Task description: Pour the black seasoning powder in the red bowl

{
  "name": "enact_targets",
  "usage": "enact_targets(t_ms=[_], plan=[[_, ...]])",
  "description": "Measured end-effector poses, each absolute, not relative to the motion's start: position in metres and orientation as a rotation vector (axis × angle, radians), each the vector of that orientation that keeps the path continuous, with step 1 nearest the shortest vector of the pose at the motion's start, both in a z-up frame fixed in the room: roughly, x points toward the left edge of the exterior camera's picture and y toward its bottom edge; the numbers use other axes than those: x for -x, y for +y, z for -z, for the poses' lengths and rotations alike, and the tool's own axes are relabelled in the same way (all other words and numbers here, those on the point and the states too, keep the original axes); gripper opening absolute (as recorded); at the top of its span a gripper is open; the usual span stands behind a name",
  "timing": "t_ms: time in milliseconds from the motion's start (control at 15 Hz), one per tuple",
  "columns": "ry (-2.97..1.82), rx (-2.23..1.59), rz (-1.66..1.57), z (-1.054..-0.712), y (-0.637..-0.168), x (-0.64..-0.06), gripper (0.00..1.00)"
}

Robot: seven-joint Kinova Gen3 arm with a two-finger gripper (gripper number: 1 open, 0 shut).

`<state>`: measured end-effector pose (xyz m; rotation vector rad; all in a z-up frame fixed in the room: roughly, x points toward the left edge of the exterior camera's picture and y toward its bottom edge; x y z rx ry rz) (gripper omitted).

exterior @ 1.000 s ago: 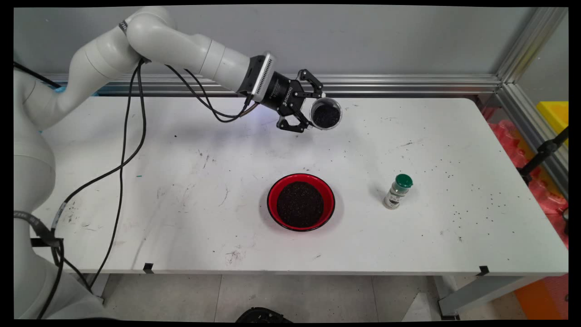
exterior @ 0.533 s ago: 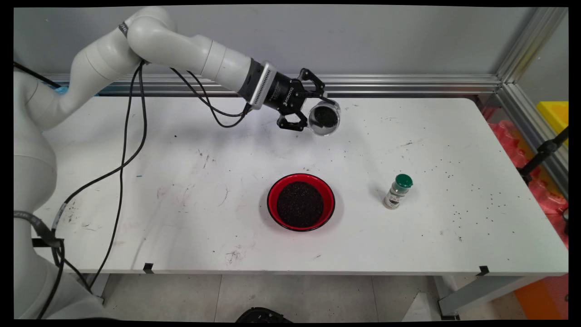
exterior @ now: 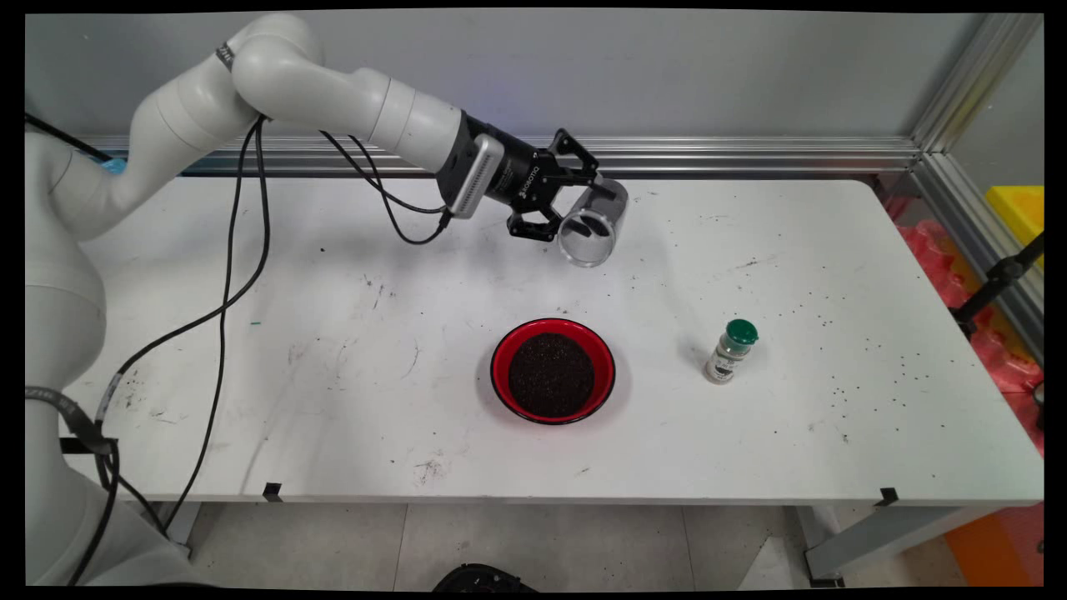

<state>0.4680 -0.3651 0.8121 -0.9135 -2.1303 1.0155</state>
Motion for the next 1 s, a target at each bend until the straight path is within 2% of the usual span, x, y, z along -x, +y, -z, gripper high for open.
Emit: enact_targets(t_ms=[1000], plan=[[-2.023, 1.430, -1.165, -0.812, -0.355, -0.456, 0.00]])
